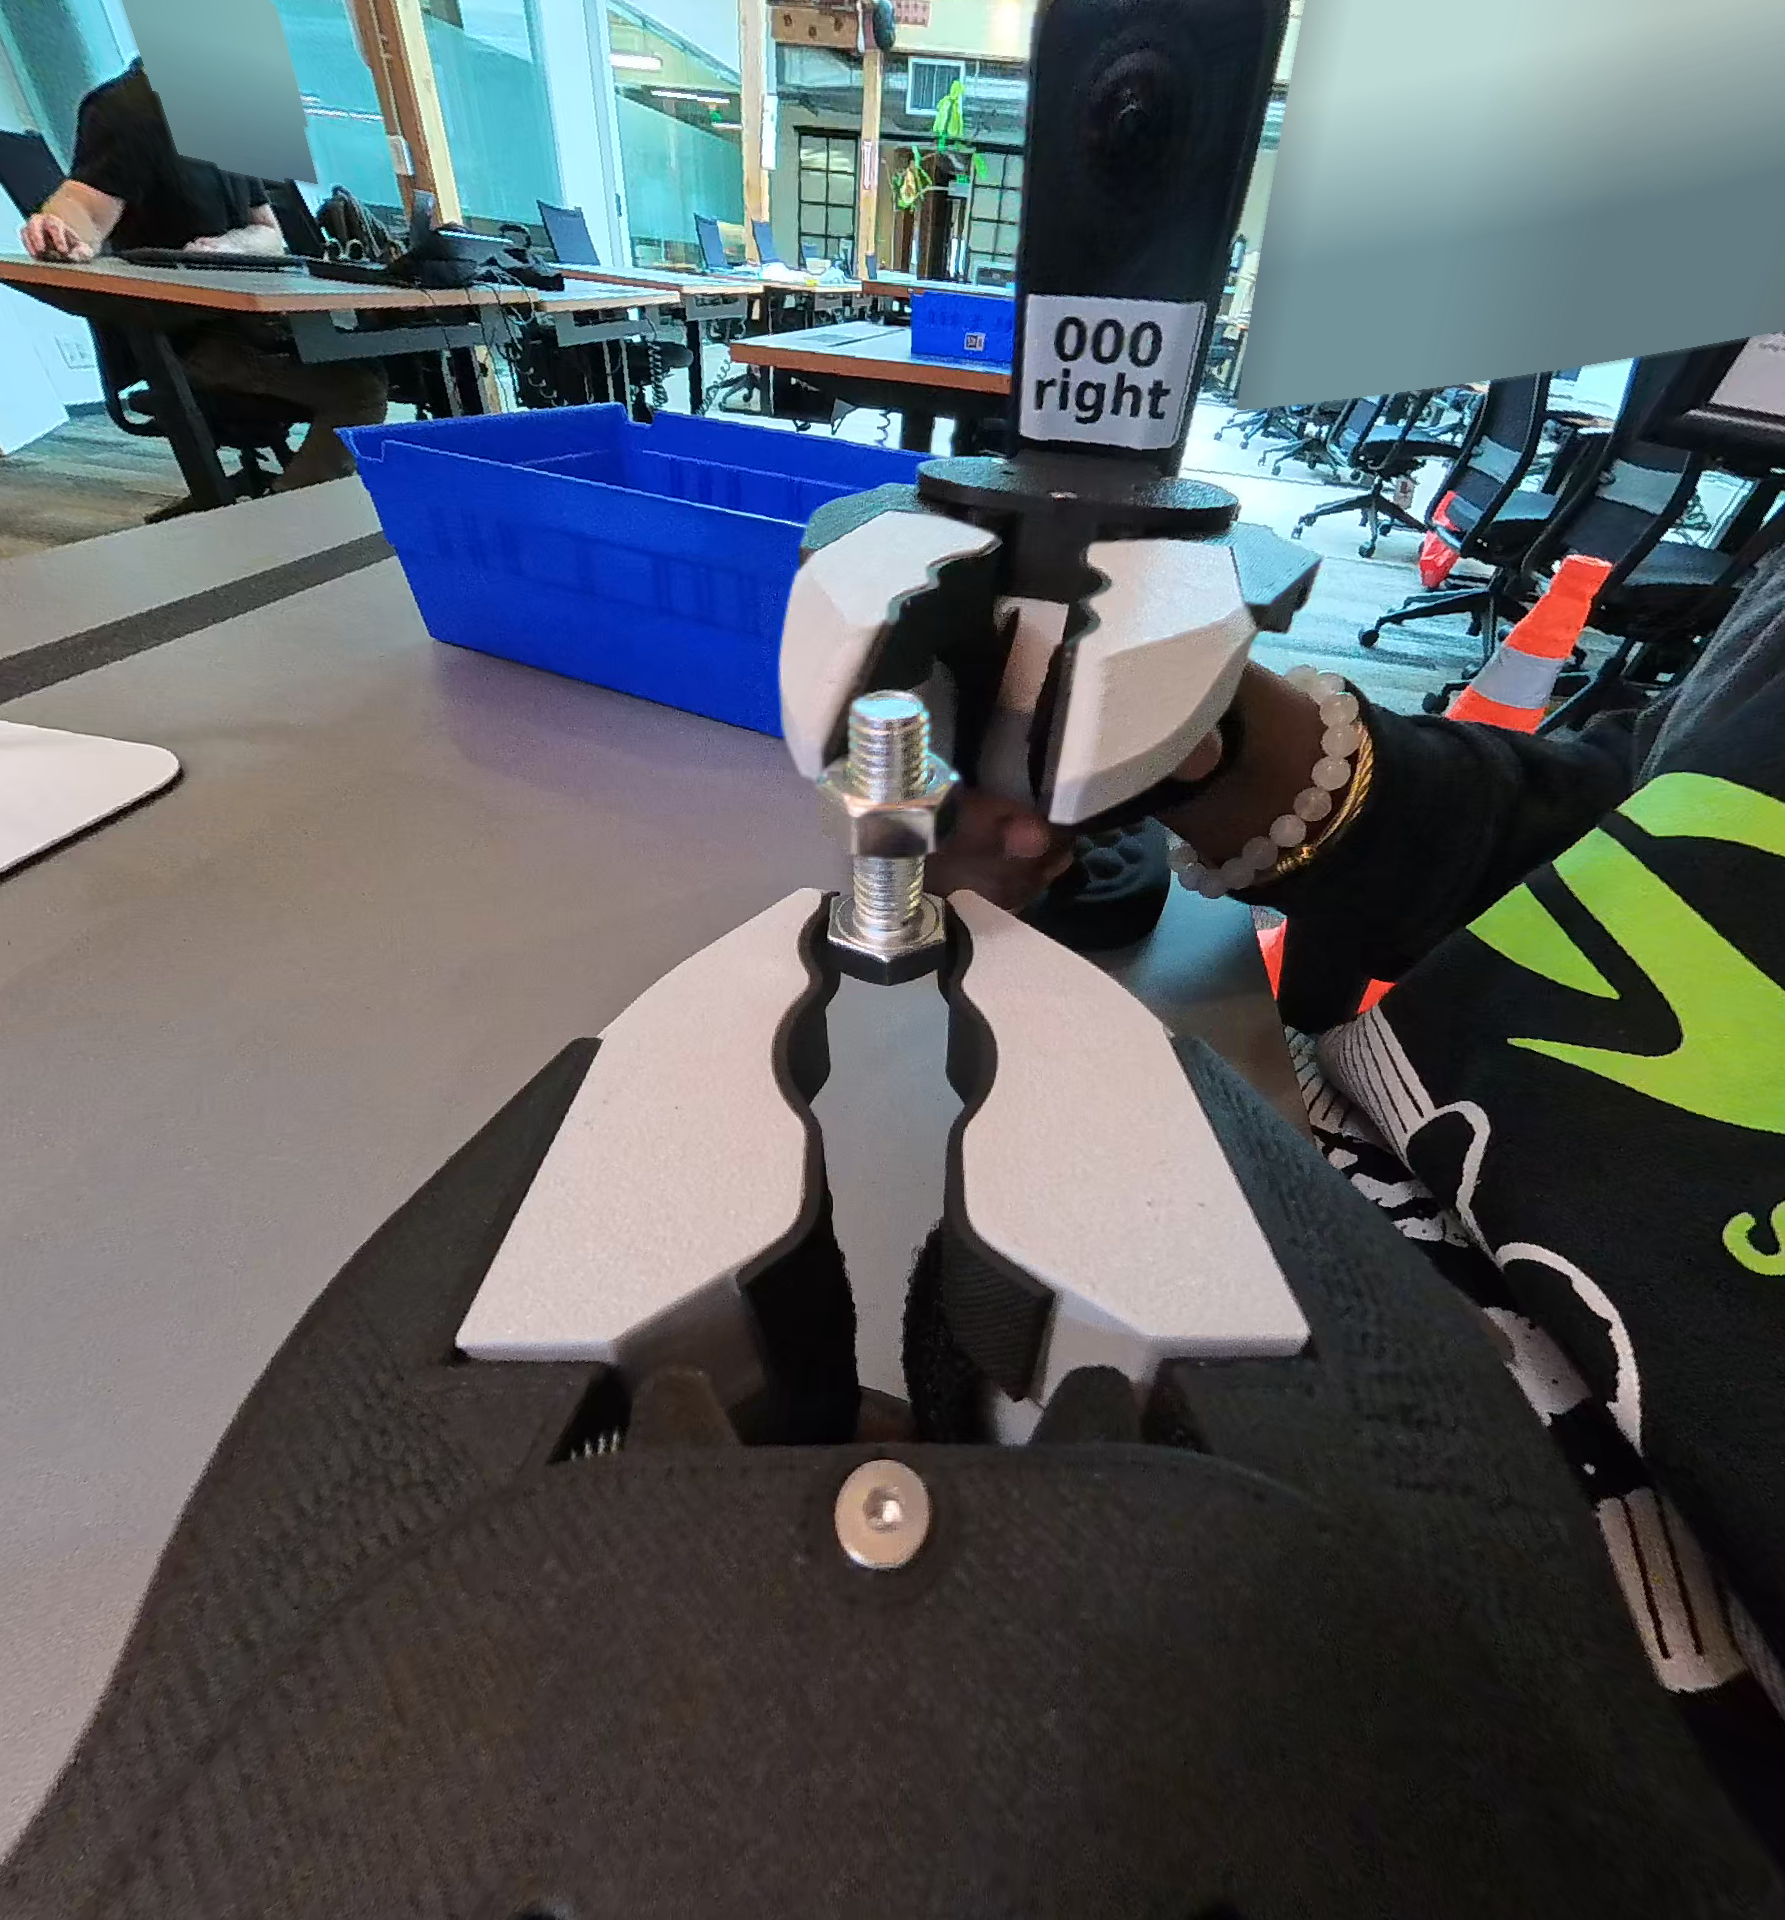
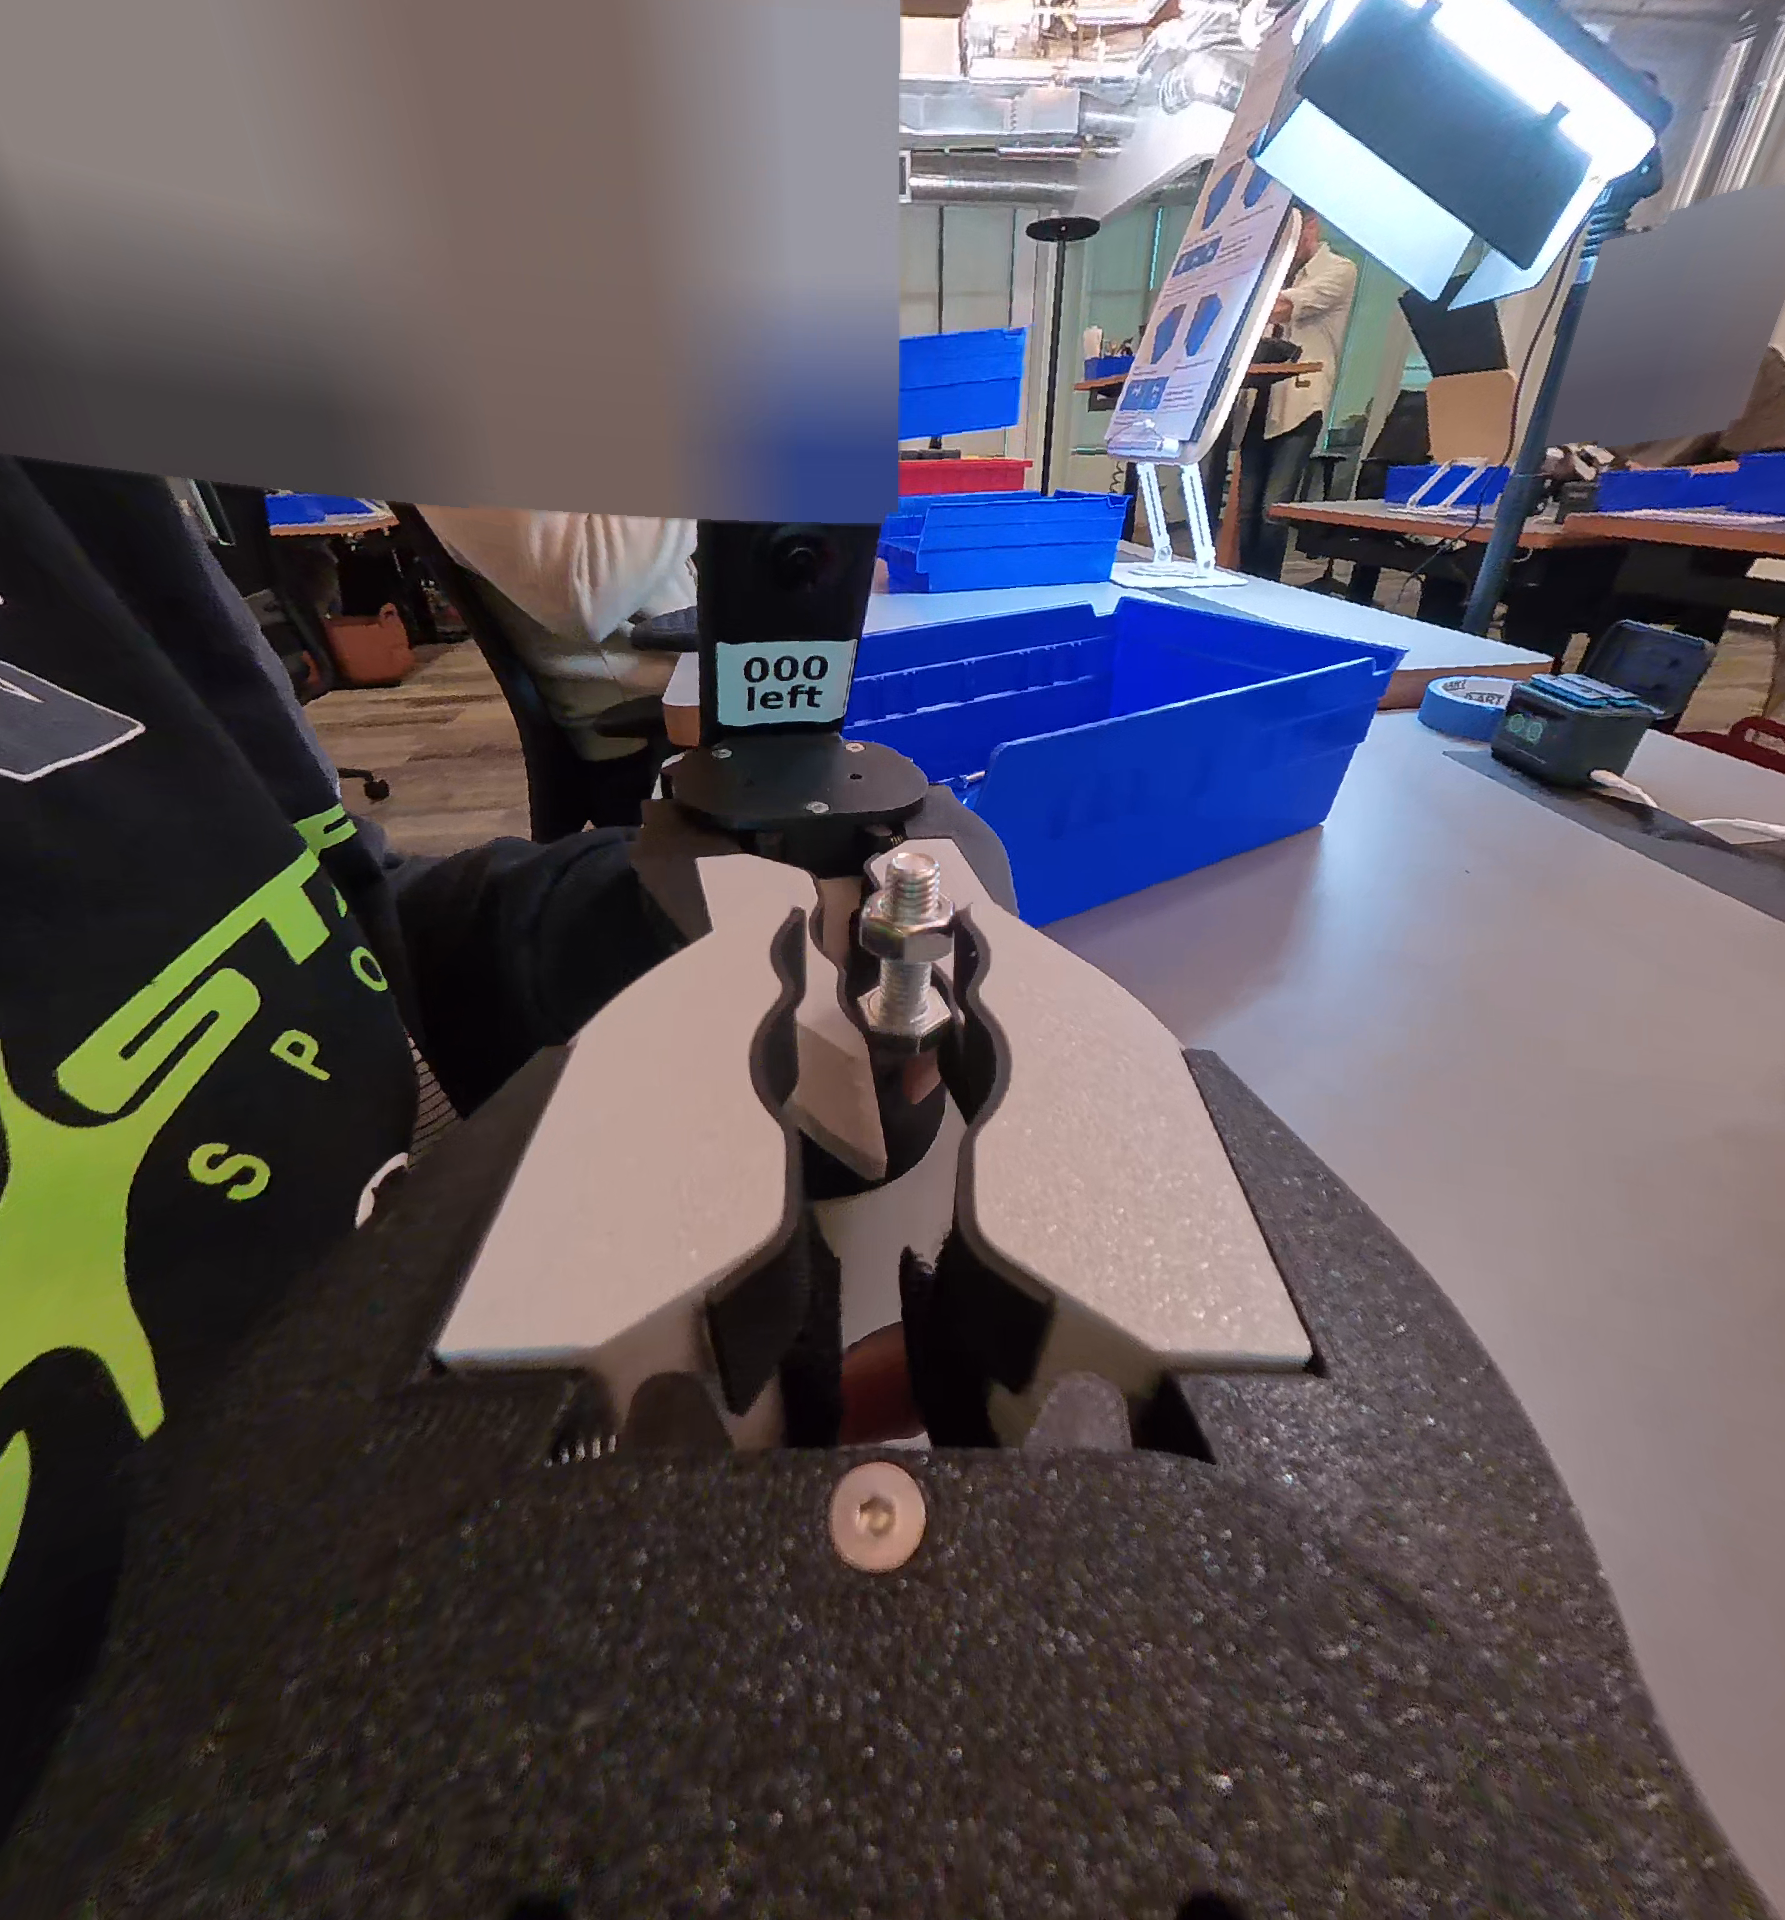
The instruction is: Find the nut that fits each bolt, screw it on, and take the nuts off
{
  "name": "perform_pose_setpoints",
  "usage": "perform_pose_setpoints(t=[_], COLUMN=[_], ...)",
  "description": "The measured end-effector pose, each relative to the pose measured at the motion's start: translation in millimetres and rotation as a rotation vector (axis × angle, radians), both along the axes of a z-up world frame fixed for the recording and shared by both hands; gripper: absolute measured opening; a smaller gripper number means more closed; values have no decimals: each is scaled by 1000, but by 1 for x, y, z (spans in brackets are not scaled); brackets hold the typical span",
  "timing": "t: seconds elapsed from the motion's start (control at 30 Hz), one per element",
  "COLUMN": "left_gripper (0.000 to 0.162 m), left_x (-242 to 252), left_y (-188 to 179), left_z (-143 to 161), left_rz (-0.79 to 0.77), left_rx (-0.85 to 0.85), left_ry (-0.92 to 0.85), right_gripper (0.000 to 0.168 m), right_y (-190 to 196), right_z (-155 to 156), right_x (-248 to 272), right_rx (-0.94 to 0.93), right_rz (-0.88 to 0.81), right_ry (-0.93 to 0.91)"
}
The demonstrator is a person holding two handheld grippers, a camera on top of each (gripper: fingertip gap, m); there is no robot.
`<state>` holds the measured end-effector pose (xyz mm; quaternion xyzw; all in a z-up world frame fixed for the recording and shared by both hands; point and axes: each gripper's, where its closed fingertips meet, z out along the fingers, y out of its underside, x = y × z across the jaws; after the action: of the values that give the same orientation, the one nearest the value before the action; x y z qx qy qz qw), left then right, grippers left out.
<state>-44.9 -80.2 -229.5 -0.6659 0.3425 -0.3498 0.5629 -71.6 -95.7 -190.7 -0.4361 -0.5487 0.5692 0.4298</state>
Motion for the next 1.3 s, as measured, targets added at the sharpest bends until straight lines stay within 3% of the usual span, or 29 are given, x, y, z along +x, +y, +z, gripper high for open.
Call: perform_pose_setpoints(t=[0.5,1.17,1.3], left_gripper=[18,18,18], left_x=[0,0,0], left_y=[0,1,1], left_z=[-1,-1,-1], left_rz=[-4,0,-2], left_rx=[-3,-5,-3], left_ry=[2,-2,1], right_gripper=[39,22,35], right_y=[-6,6,6], right_z=[-2,3,1], right_x=[-20,0,-8], right_rx=[5,9,-15], right_rz=[38,-11,-5], right_ry=[-14,11,6])
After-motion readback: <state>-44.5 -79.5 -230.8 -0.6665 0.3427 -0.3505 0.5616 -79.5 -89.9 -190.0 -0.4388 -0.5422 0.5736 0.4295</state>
